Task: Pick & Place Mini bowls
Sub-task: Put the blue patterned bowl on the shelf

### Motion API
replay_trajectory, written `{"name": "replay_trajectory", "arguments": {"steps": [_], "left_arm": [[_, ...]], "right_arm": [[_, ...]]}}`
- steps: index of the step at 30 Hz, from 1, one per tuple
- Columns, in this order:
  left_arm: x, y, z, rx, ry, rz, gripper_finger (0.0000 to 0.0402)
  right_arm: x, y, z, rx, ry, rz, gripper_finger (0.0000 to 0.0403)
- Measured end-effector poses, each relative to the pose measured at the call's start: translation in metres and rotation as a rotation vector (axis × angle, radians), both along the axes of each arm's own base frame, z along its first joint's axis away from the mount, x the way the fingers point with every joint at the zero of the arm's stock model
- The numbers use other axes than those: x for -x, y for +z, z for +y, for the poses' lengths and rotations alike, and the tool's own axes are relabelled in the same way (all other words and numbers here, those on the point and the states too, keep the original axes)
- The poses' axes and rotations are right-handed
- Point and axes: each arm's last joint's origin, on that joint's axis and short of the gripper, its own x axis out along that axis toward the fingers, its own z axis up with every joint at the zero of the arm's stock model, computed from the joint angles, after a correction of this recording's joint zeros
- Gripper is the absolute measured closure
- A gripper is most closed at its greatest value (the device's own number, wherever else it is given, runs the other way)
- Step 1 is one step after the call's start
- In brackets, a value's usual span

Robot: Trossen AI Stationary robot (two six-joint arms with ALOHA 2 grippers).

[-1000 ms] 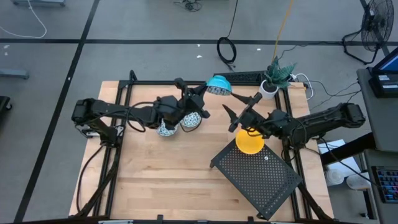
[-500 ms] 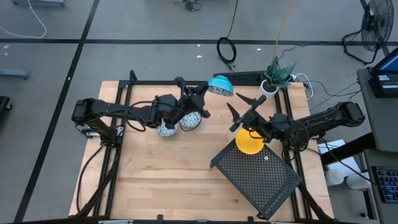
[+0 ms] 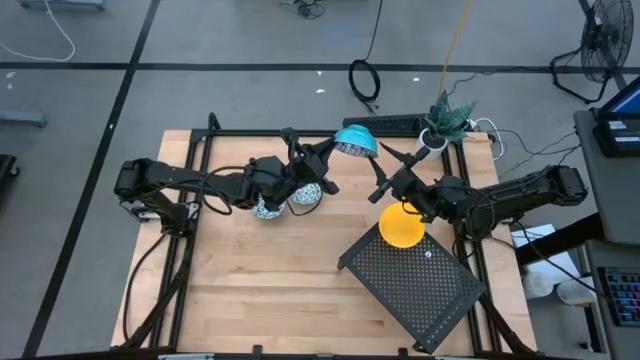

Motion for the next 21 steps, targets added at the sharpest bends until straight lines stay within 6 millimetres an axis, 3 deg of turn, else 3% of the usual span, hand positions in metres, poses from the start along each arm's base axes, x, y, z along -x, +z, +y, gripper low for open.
{"name": "replay_trajectory", "arguments": {"steps": [9,21], "left_arm": [[-0.002,-0.009,-0.001,0.118,-0.065,-0.004,0.0391],[0.002,-0.022,-0.036,0.249,-0.205,0.067,0.0341]], "right_arm": [[0.002,0.007,-0.004,0.024,0.043,-0.072,0.0381],[0.008,0.009,-0.009,0.068,0.055,0.006,0.0401]]}}
